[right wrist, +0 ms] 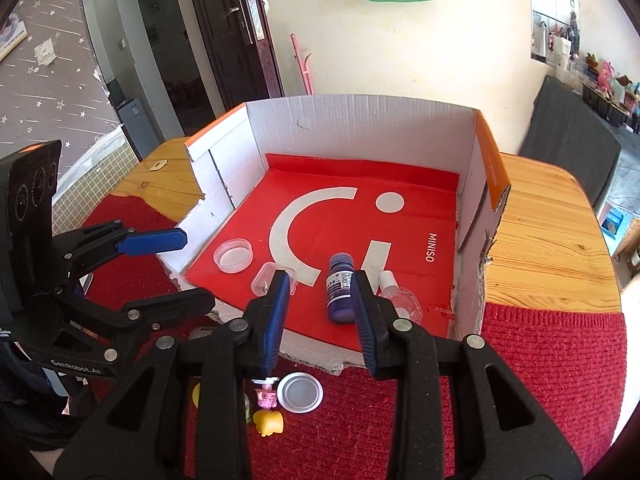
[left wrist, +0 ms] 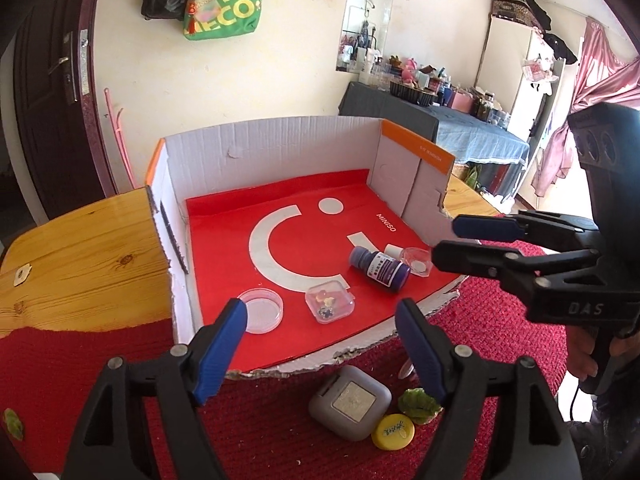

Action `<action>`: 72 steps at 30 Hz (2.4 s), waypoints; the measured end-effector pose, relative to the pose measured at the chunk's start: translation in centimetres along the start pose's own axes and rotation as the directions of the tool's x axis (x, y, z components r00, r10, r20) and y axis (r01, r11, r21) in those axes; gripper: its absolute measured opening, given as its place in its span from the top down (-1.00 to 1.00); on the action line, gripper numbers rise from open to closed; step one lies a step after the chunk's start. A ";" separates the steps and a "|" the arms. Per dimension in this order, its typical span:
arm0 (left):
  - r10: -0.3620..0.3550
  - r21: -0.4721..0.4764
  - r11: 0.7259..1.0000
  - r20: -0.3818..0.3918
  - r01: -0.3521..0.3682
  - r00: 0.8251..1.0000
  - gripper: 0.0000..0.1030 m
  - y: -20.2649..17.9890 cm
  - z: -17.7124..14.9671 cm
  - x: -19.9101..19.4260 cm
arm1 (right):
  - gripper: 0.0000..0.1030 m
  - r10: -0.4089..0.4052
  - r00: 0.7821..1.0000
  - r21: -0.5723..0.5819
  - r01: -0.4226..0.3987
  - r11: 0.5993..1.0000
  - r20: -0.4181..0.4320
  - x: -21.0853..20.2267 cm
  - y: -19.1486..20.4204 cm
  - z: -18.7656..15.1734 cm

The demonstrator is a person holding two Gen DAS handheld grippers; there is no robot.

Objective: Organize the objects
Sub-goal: 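Open both grippers and withdraw them from the box, then move both grippers back toward the remaining items on the rug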

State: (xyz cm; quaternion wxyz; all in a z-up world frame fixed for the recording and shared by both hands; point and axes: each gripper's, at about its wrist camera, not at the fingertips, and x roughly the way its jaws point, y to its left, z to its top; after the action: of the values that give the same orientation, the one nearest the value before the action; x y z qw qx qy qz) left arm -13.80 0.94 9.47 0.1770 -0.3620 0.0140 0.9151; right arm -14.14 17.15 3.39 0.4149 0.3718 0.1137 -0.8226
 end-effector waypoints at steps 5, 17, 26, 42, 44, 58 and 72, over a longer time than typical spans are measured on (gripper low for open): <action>0.087 -0.027 0.996 0.097 -0.085 0.991 -0.72 -0.4 -1.3 -2.7 | -0.28 -0.025 0.996 -0.012 0.026 1.000 0.088 -2.6 0.8 -1.0; 0.233 -0.128 0.969 0.214 -0.210 0.949 -0.97 -1.7 -5.5 -6.4 | -0.46 -0.118 0.963 0.011 0.119 0.993 0.243 -7.0 2.0 -5.4; 0.311 -0.186 0.940 0.130 -0.285 0.942 -1.00 -1.7 -8.8 -4.0 | -0.56 -0.200 0.953 0.020 0.200 0.980 0.228 -5.8 2.1 -9.7; 0.269 -0.205 0.945 0.045 -0.255 0.962 -1.00 -1.1 -9.6 -2.5 | -0.56 -0.200 0.966 0.037 0.197 0.980 0.163 -4.0 1.7 -11.2; 0.256 -0.203 0.948 0.036 -0.244 0.966 -1.00 -1.1 -9.5 -2.2 | -0.56 -0.201 0.967 0.037 0.198 0.980 0.155 -3.7 1.5 -11.2; 0.195 -0.177 0.962 -0.076 -0.206 0.978 -1.00 -1.1 -7.8 0.7 | -0.56 -0.144 0.988 0.054 0.141 0.989 0.054 -0.8 -0.2 -9.8; 0.197 -0.195 0.954 -0.161 -0.227 0.967 -1.00 -1.3 -6.3 3.5 | -0.56 -0.036 0.998 0.075 0.039 0.996 -0.045 1.3 -2.8 -8.6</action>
State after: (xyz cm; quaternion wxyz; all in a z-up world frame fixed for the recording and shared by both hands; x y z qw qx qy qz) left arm -11.55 2.32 2.64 0.0367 -0.4383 -0.0322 0.8975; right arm -12.34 22.38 -3.83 0.3824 0.4029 0.0981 -0.8257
